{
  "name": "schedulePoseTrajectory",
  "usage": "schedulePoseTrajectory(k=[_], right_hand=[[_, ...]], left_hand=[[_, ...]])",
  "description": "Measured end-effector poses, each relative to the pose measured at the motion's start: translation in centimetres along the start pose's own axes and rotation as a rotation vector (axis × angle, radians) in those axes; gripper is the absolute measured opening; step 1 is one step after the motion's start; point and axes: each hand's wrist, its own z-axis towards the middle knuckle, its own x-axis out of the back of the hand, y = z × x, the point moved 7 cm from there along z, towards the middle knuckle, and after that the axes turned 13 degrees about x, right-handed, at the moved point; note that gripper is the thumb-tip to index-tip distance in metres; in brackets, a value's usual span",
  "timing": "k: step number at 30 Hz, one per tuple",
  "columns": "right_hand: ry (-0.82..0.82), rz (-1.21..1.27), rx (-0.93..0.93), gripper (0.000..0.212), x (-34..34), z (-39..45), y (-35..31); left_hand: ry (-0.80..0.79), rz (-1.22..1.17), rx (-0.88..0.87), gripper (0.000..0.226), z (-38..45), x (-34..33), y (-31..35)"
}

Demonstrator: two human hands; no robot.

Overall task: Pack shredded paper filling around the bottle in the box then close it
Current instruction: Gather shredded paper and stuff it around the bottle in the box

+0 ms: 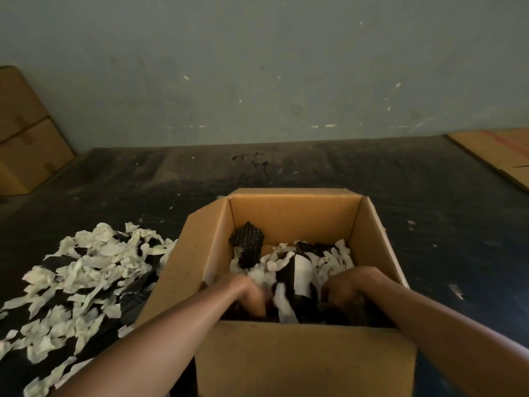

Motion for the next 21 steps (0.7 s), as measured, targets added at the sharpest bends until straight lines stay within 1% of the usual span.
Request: schedulePoseTrajectory(k=[1,2,4,5,6,7,8,9,10,11,12,13,14,16,17,18,19,21], right_hand=[[-0.059,-0.012,-0.012,0.041,-0.8,0.3,0.0],[-0.068,-0.023,-0.011,0.042,-0.5,0.2,-0.1],[-0.023,0.018,-0.012,0.042,1.4,-0.7,-0.4],[0.016,0.038,-0.024,0.041,2.7,-1.3,-0.2],[0.055,0.042,-0.049,0.04,4.1,-1.8,0.2],[0.093,0.033,-0.078,0.041,5.3,-2.2,0.7],[0.122,0.03,-0.11,0.043,6.2,-2.2,1.5],[0.129,0.034,-0.134,0.047,6.7,-1.8,2.2],[0.129,0.036,-0.146,0.05,7.0,-1.1,2.9],[0.134,0.028,-0.154,0.052,7.0,-0.1,3.3],[0.145,0.015,-0.16,0.054,6.8,1.2,3.7],[0.157,0.025,-0.173,0.058,6.1,2.6,4.0],[0.174,0.036,-0.181,0.064,5.3,4.1,4.5],[0.238,0.025,-0.134,0.077,4.1,6.8,5.3],[0.262,0.001,-0.083,0.08,3.7,8.3,5.9],[0.284,-0.015,-0.031,0.079,3.6,9.0,5.9],[0.299,-0.008,0.011,0.074,4.0,8.9,5.6],[0.358,0.059,0.066,0.058,6.1,6.1,4.1]], left_hand=[[-0.029,0.025,0.014,0.044,0.3,-0.8,0.2],[-0.056,0.043,0.001,0.045,0.6,-1.2,0.4],[-0.086,0.042,-0.046,0.046,0.2,-0.8,0.4],[-0.091,0.007,-0.057,0.046,-0.1,0.1,0.1],[-0.097,-0.077,-0.054,0.043,-0.4,1.2,-0.4],[-0.07,-0.18,-0.046,0.039,-0.7,2.5,-1.0],[0.022,-0.277,-0.03,0.036,-0.9,4.3,-1.8],[0.169,-0.368,-0.005,0.037,-0.7,6.3,-2.7],[0.326,-0.446,0.023,0.043,-0.3,8.1,-3.5],[0.442,-0.534,0.044,0.054,0.0,9.4,-4.1],[0.492,-0.628,0.063,0.069,0.9,10.0,-4.6],[0.491,-0.69,0.077,0.08,1.6,10.1,-4.4],[0.455,-0.719,0.059,0.081,2.8,10.0,-3.8],[0.319,-0.652,-0.032,0.064,4.9,9.0,-1.5],[0.262,-0.593,-0.073,0.057,5.5,8.1,-0.5],[0.234,-0.545,-0.106,0.054,5.9,7.5,0.2],[0.242,-0.511,-0.114,0.054,5.9,7.3,0.6],[0.303,-0.475,-0.124,0.051,5.5,8.0,0.5]])
